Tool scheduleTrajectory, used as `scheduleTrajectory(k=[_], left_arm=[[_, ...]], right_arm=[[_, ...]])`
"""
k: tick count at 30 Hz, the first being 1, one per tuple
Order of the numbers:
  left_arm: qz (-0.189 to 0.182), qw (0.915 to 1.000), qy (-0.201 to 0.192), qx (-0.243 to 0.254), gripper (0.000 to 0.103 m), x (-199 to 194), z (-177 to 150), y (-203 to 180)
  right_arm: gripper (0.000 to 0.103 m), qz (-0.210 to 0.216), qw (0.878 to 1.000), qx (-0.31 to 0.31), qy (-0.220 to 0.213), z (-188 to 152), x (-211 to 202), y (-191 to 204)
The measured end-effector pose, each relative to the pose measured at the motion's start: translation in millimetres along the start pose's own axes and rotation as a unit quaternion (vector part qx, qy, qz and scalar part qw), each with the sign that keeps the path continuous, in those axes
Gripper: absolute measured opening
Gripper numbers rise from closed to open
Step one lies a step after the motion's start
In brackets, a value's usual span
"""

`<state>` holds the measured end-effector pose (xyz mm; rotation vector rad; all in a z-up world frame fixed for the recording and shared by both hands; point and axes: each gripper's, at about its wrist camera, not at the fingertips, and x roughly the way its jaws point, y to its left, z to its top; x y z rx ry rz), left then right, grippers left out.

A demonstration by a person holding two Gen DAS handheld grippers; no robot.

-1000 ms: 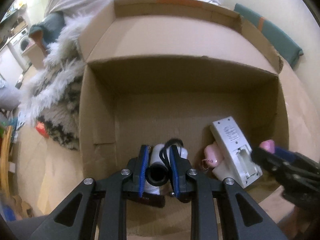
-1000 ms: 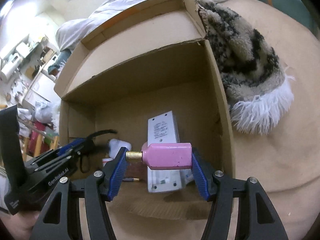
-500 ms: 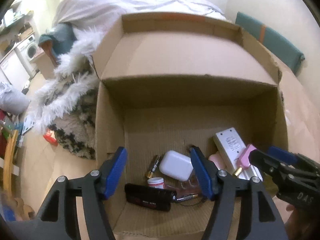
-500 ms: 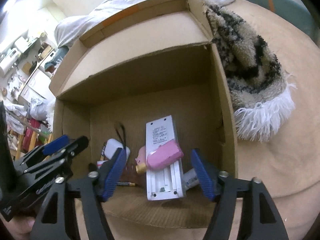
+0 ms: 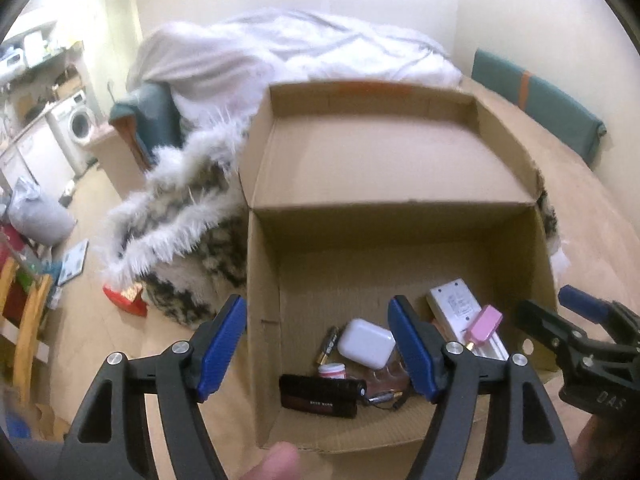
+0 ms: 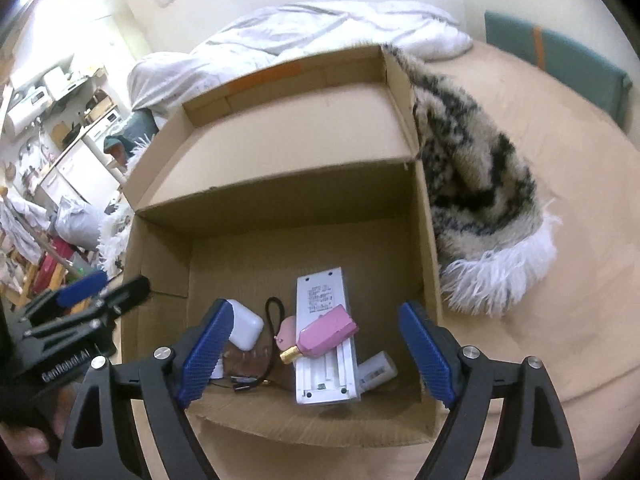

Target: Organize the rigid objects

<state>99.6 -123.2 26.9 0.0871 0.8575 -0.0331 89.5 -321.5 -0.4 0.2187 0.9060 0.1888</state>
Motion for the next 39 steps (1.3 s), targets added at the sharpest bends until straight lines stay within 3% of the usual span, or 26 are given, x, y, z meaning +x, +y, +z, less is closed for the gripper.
scheduleTrajectory(k=[2, 5, 7, 11, 13, 19, 25, 27, 33, 36, 39], left_arm=[[-0.005, 1.0, -0.008, 0.001, 0.071, -7, -1, 1], [0.008, 0.9998, -0.018, -0.004, 0.077, -21, -6, 3], [0.007, 0.9997, -0.022, -0.012, 0.087, -28, -9, 9], [-0.002, 0.9995, -0.02, -0.022, 0.093, -44, -18, 18], [-0.01, 0.9994, -0.022, -0.025, 0.103, -54, -24, 23], [-0.038, 0.9979, -0.018, -0.048, 0.103, -80, -50, 41], [-0.032, 0.9981, -0.025, -0.047, 0.103, -96, -76, 46], [-0.043, 0.9974, -0.027, -0.051, 0.103, -97, -78, 45], [-0.02, 0.9984, -0.028, -0.045, 0.103, -83, -78, 40], [-0.044, 0.9972, -0.02, -0.057, 0.103, -76, -75, 42], [-0.039, 0.9975, -0.025, -0.053, 0.103, -80, -75, 41]], right_arm=[[0.098, 0.0, 1.0, -0.002, -0.016, -1, -10, 2], [0.099, 0.004, 0.999, -0.013, -0.033, -3, -25, 9], [0.099, -0.006, 0.999, -0.021, -0.05, -6, -37, 13], [0.1, -0.017, 0.997, -0.018, -0.067, -12, -55, 19], [0.103, -0.018, 0.997, -0.014, -0.076, -12, -64, 21], [0.103, -0.039, 0.995, -0.022, -0.095, -28, -91, 31], [0.103, -0.039, 0.994, -0.035, -0.091, -54, -103, 42], [0.103, -0.051, 0.994, -0.041, -0.082, -63, -99, 46], [0.103, -0.064, 0.994, -0.046, -0.078, -79, -86, 48], [0.103, -0.067, 0.994, -0.048, -0.077, -80, -82, 48], [0.103, -0.07, 0.994, -0.046, -0.073, -80, -80, 48]])
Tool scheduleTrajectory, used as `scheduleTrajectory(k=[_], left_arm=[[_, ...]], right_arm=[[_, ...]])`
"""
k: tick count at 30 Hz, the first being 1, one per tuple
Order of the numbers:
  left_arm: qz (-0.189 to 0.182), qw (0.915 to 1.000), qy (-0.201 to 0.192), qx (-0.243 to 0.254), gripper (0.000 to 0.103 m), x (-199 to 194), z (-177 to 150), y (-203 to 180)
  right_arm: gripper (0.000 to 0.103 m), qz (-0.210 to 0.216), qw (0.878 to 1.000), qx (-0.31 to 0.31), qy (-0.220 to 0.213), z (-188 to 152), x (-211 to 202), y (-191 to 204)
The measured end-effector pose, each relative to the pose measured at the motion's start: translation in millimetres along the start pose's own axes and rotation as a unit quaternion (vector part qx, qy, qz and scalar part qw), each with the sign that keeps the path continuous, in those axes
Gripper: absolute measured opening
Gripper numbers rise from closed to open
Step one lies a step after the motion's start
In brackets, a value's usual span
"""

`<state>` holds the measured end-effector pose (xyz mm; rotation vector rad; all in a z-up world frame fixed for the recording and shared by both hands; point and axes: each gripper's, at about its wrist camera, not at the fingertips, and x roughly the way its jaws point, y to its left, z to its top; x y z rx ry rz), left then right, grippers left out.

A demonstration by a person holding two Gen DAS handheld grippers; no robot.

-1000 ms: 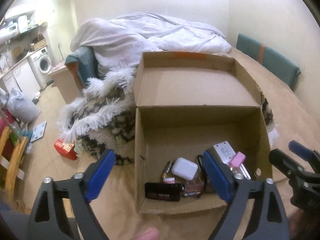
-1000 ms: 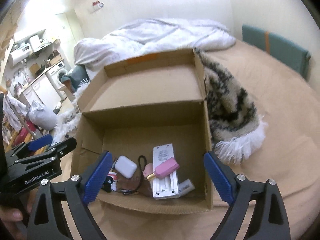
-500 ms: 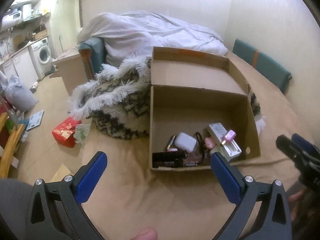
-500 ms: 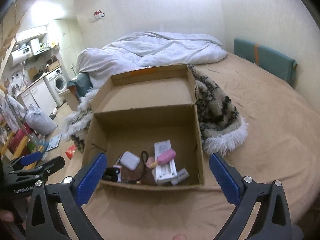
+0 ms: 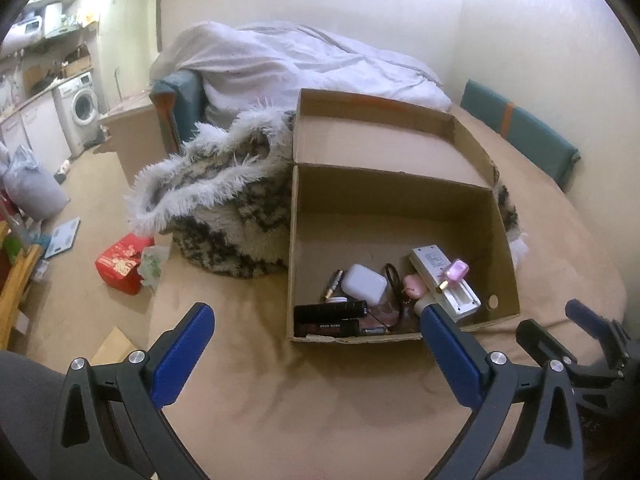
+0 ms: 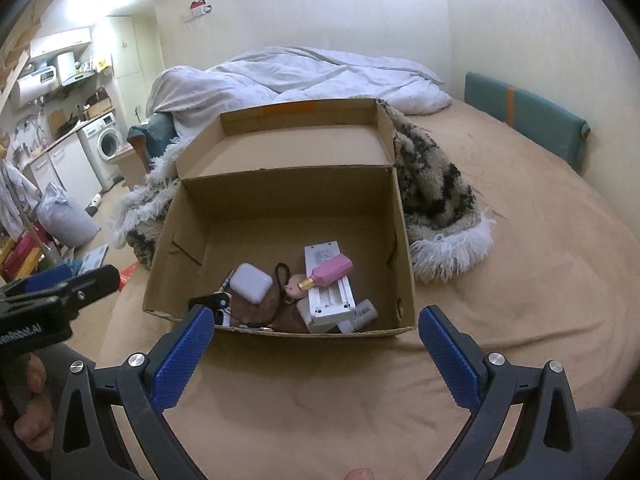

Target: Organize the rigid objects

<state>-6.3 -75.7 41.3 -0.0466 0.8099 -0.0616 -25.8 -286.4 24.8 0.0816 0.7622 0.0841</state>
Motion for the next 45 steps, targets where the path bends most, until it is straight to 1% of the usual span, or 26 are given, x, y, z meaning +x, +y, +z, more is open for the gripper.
scheduleTrajectory(k=[6, 11, 25, 45], left_arm=[[0.007, 1.0, 0.003, -0.002, 0.103, -0.4, -2.5, 2.9], [0.005, 0.9999, 0.012, -0.007, 0.103, 2.9, -2.8, 4.5], [0.007, 0.9999, 0.013, -0.005, 0.103, 3.8, -5.9, 4.2], [0.007, 0.9999, 0.013, -0.003, 0.103, 3.1, -8.4, 2.4]], right_arm=[[0.103, 0.005, 1.0, 0.008, 0.001, -0.2, -1.5, -2.4], [0.103, 0.004, 1.0, 0.009, 0.003, 0.4, -1.5, -3.1], [0.103, 0.01, 0.999, 0.033, 0.007, 1.2, -0.9, -9.7], [0.103, 0.009, 0.999, 0.034, 0.006, 0.6, -1.7, -9.9]])
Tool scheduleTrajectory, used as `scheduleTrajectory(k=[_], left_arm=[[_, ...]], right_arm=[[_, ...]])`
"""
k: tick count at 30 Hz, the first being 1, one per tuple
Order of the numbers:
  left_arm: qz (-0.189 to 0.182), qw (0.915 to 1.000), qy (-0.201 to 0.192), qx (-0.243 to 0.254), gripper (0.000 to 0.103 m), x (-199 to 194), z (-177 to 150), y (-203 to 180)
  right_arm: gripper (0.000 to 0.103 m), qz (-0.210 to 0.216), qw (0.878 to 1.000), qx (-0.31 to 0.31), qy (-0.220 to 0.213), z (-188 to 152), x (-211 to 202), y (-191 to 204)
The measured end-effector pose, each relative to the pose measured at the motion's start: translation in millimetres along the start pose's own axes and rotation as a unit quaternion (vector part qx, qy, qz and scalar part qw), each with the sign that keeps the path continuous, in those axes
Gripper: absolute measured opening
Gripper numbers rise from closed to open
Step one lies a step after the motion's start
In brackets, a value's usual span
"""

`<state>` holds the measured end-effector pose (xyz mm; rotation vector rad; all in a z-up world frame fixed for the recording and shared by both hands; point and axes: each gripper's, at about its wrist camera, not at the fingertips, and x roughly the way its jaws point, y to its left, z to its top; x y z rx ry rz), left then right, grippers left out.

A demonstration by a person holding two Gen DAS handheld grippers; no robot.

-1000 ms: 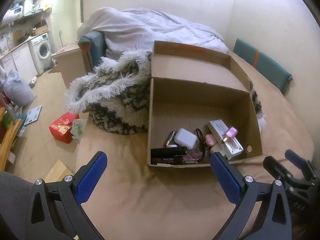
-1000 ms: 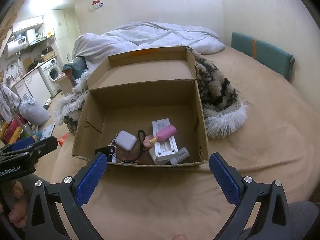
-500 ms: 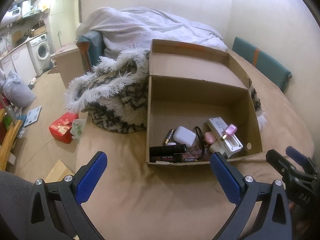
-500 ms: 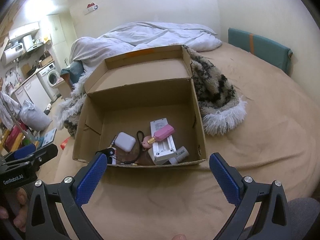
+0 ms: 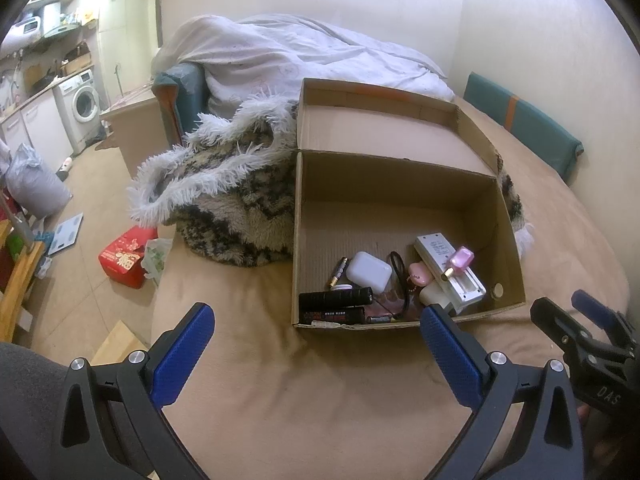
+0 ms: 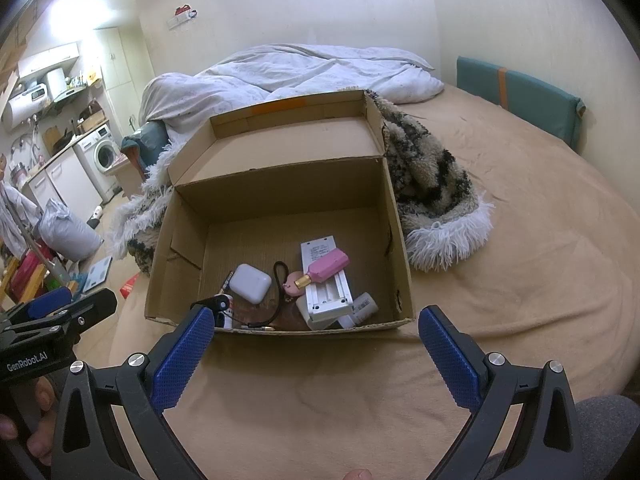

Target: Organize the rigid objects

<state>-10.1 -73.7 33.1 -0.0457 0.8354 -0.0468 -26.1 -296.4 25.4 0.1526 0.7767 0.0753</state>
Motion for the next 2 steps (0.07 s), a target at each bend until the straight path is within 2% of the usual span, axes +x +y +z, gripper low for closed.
scheduleTrajectory(k=[2], left_arm=[[0.0, 1.0, 0.001, 0.0, 0.103, 0.3, -0.8, 0.1]], right_arm=[[0.103, 0.0, 1.0, 0.0, 0.0, 0.0, -0.1, 0.1]])
